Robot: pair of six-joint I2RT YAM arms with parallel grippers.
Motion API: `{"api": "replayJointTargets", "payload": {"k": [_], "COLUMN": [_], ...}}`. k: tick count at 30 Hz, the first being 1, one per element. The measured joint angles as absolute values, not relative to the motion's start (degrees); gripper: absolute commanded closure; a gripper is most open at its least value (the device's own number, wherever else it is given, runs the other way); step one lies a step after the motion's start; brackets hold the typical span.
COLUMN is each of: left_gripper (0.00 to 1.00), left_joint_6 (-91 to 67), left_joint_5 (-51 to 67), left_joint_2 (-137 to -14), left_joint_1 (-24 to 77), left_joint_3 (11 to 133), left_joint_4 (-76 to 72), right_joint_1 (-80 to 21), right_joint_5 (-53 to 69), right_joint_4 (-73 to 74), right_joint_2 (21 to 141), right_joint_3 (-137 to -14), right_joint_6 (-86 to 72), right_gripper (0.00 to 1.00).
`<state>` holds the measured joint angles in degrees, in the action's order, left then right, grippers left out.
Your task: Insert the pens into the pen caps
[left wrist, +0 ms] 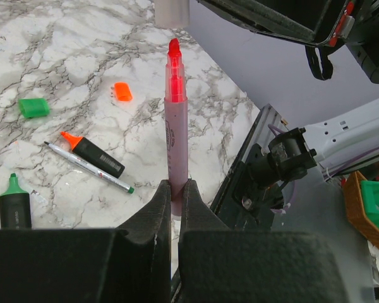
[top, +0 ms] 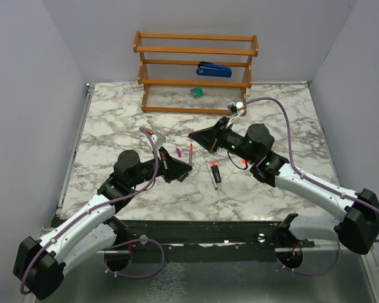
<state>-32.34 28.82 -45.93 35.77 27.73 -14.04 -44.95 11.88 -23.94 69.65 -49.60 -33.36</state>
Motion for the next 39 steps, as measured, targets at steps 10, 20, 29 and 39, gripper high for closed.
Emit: {"api": "replayJointTargets", "payload": {"k": [10, 20, 29, 39], "left_gripper": [1.0, 1.0, 1.0, 1.0], "left_joint_6": [-32.34, -32.34, -32.34, -31.31], "left_joint_5": [28.84, 28.86, 28.86, 28.62], "left_joint_2": [-45.91, -45.91, -45.91, -44.71], "left_joint_1": [35.77, 35.77, 35.77, 35.77], "left_joint_3": [27.73, 27.73, 27.73, 27.73], "left_joint_4": [-14.04, -14.04, -14.02, -11.2], "right_joint_1": [-44.97, -45.01, -45.01, -40.93], "right_joint_5": [13.17, 12.64, 12.62, 0.69], "right_joint_4": [-23.97, -23.94, -23.94, -8.29], "right_joint_2": [69.65, 69.21, 69.21, 65.89], "right_joint_3": [-49.58, -49.43, -49.43, -52.69], "right_joint_6": [-34.06, -33.39, -33.36, -30.15], "right_gripper": [1.0, 1.0, 1.0, 0.99]}}
